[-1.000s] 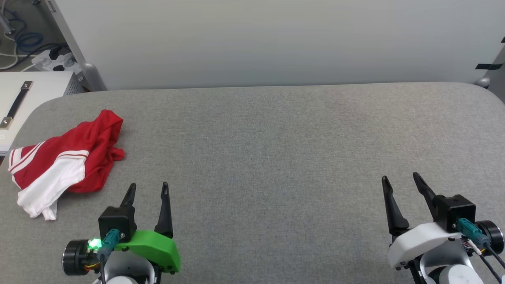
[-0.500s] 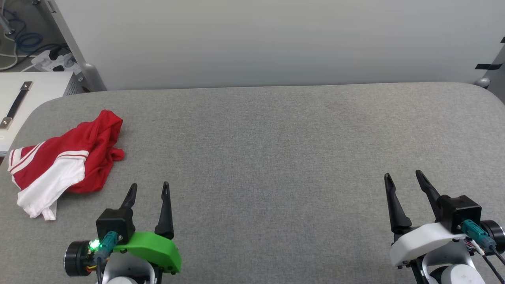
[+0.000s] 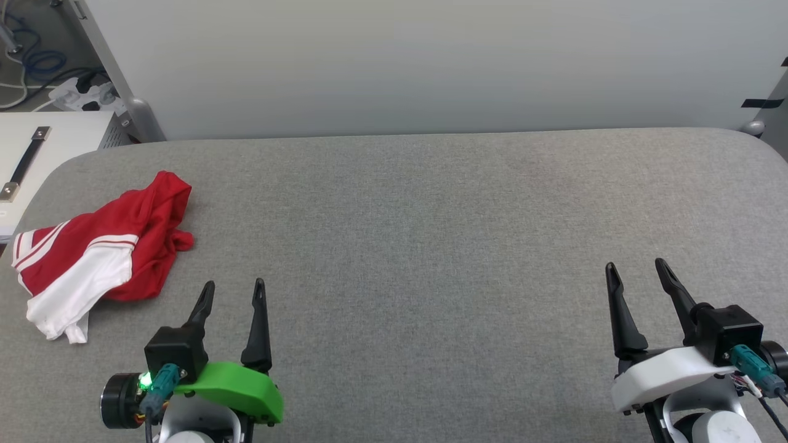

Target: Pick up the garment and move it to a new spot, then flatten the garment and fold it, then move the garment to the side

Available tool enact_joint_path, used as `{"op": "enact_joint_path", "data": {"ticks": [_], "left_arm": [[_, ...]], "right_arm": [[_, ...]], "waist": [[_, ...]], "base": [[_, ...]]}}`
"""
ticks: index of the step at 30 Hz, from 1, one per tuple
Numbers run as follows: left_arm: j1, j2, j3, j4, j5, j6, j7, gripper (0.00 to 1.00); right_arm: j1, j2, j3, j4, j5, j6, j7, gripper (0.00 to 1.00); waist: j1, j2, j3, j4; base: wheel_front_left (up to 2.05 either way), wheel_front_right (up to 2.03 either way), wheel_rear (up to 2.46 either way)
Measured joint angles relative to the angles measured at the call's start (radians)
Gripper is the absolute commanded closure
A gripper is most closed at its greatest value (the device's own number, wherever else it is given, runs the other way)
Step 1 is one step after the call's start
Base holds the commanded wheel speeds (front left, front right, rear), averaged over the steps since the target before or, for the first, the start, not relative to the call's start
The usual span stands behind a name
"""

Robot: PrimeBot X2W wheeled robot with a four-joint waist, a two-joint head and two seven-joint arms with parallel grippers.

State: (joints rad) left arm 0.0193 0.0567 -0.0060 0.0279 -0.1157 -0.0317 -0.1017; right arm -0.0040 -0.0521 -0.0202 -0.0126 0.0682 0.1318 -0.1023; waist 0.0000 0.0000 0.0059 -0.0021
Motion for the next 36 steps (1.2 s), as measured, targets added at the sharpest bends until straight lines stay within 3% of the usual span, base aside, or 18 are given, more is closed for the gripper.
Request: {"op": "enact_joint_path", "data": {"ticks": [17,36], "left_arm": [[0.001,0.000,-0.027,0.067,-0.035,-0.008,-0.035,0.00],[0.000,0.000,-0.037,0.071,-0.062,-0.023,-0.074,0.00]], "right_arm": [[0.000,0.000,0.008,0.071,0.009,0.000,-0.035,0.00],[-0.002,0.000,0.005,0.060,0.033,0.000,-0.074,0.00]], "waist": [[0.0000,0.0000,0.005,0.004],[0.0000,0.0000,0.022,0.007]], "base": [[0.00,0.00,0.00],[0.00,0.00,0.00]]}}
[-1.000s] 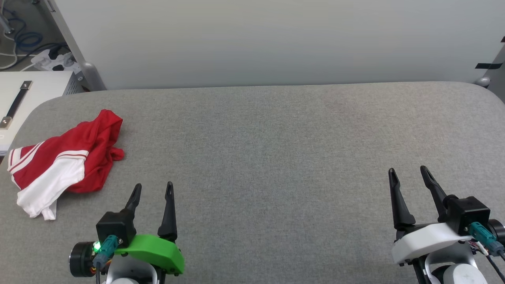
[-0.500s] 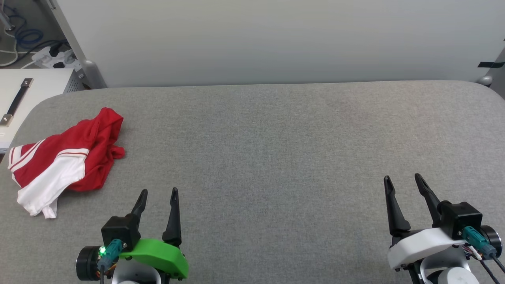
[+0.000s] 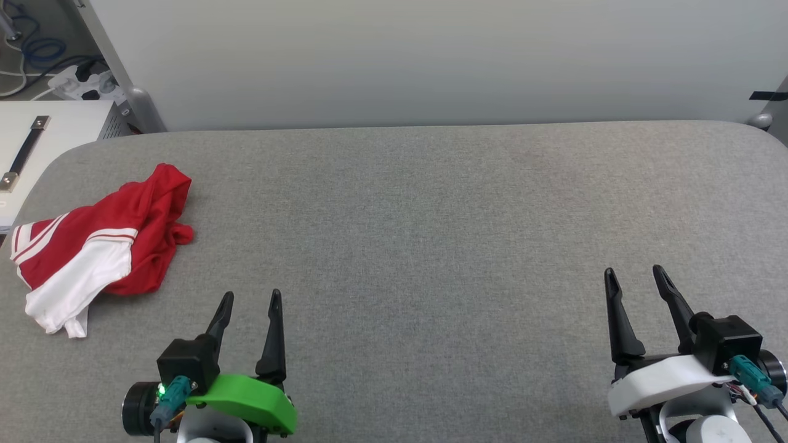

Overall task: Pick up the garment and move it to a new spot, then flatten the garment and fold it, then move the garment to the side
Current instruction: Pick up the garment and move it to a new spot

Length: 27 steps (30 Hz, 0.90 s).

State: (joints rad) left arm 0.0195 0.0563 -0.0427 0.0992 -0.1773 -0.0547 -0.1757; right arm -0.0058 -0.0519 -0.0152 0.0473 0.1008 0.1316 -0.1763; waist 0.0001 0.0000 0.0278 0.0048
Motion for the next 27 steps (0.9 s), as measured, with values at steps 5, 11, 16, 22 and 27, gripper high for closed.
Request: {"op": "enact_joint_path", "data": {"ticks": [5,11,16,22,27], "left_arm": [[0.000,0.000,-0.008,0.016,-0.005,-0.004,-0.010,0.00],[0.000,0.000,-0.011,0.022,-0.018,-0.011,-0.022,0.00],[0.000,0.000,-0.011,0.039,-0.034,-0.010,-0.034,0.00],[-0.001,0.000,-0.008,0.048,-0.043,-0.010,-0.046,0.00],[-0.001,0.000,-0.003,0.053,-0.049,-0.010,-0.057,0.00]], "right_arm": [[0.000,0.000,0.000,0.007,0.004,0.000,-0.010,0.00],[0.000,0.000,-0.003,0.008,0.012,0.000,-0.023,0.00],[0.000,0.000,0.002,0.010,0.021,0.000,-0.032,0.00],[0.000,0.000,0.021,0.010,0.030,0.000,-0.046,0.00],[0.001,0.000,0.042,0.013,0.037,0.000,-0.056,0.00]], "waist": [[0.0000,0.0000,0.002,-0.001],[0.0000,0.0000,0.004,0.002],[0.0000,0.0000,0.006,0.017],[0.0000,0.0000,0.008,0.051],[0.0000,0.0000,0.006,0.093]], "base": [[0.00,0.00,0.00],[0.00,0.00,0.00],[0.00,0.00,0.00],[0.00,0.00,0.00],[0.00,0.00,0.00]]}}
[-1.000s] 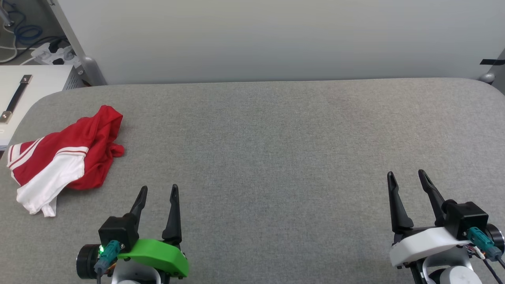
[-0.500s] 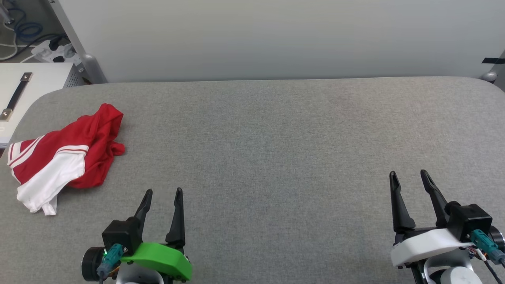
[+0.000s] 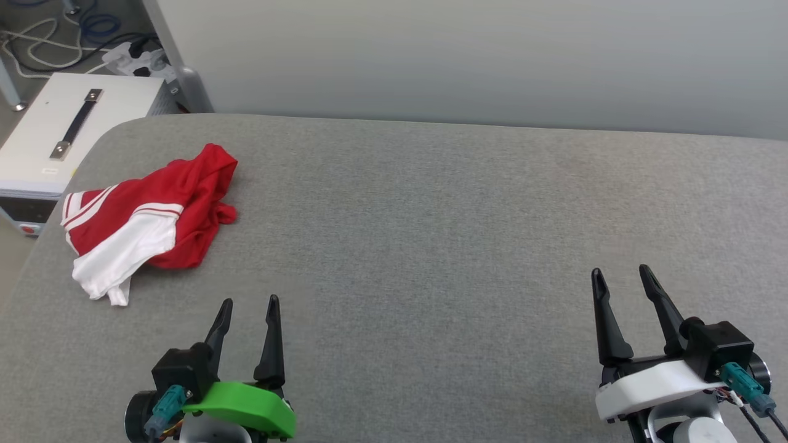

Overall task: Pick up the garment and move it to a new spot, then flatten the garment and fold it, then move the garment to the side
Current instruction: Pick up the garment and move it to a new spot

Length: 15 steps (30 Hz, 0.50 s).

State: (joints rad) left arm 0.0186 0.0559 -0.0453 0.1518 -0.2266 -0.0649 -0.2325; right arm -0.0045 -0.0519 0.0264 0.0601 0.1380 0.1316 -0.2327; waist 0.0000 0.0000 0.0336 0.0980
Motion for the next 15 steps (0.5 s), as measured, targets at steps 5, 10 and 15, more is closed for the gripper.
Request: {"op": "enact_joint_path", "data": {"ticks": [5,10,15], "left_arm": [[0.000,0.000,0.006,0.003,-0.006,-0.001,-0.010,0.00],[0.001,0.000,0.012,0.004,-0.010,-0.002,-0.022,0.00],[0.002,0.000,0.012,0.004,-0.011,-0.003,-0.023,0.00]], "right_arm": [[0.001,0.002,0.020,0.003,0.007,0.000,-0.010,0.00],[0.003,0.002,0.036,0.007,0.014,0.000,-0.020,0.00],[0.004,0.003,0.043,0.012,0.018,0.000,-0.023,0.00]], "waist": [[0.0000,0.0000,-0.006,0.056],[0.0000,0.0000,-0.013,0.119],[0.0000,0.0000,-0.020,0.178]], "base": [[0.00,0.00,0.00],[0.00,0.00,0.00],[0.00,0.00,0.00]]}}
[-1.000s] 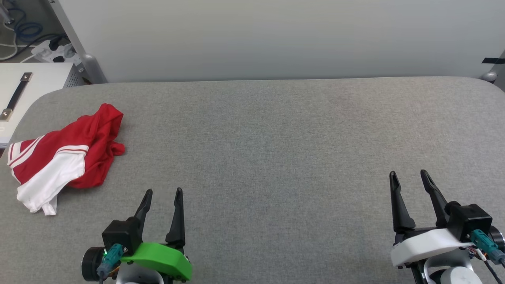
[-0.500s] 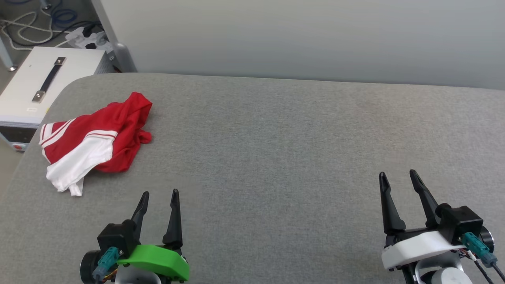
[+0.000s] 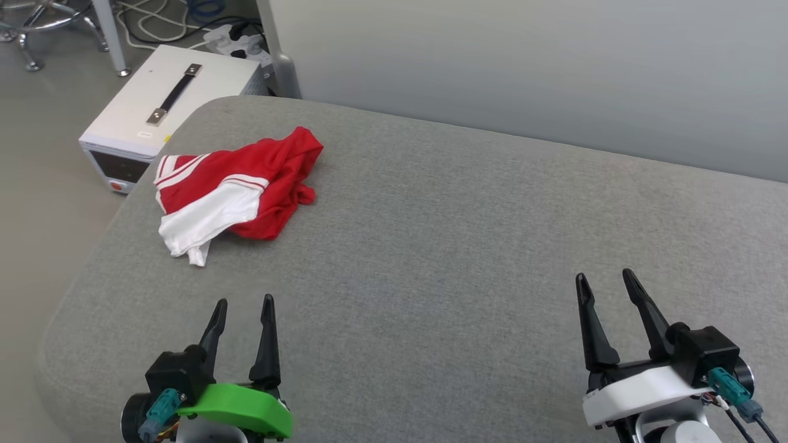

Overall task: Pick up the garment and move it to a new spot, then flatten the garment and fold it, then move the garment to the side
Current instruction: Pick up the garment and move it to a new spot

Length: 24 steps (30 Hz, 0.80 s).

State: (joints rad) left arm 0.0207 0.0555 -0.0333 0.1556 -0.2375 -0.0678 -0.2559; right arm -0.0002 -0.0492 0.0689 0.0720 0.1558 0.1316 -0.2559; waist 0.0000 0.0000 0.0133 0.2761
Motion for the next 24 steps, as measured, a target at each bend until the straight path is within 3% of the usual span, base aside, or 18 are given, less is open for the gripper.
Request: {"op": "enact_joint_path", "data": {"ticks": [11,24], "left_arm": [[0.003,0.000,-0.004,0.003,0.002,-0.016,0.000,0.00],[0.020,0.000,0.004,0.003,0.005,-0.017,0.000,0.00]], "right_arm": [[0.018,0.001,0.022,0.009,0.008,0.000,0.000,0.00],[0.019,0.001,0.030,0.013,0.014,0.000,-0.001,0.00]], "waist": [[0.0000,0.0000,-0.020,0.112],[0.0000,0.0000,-0.021,0.150]], "base": [[0.00,0.00,0.00],[0.00,0.00,0.00]]}}
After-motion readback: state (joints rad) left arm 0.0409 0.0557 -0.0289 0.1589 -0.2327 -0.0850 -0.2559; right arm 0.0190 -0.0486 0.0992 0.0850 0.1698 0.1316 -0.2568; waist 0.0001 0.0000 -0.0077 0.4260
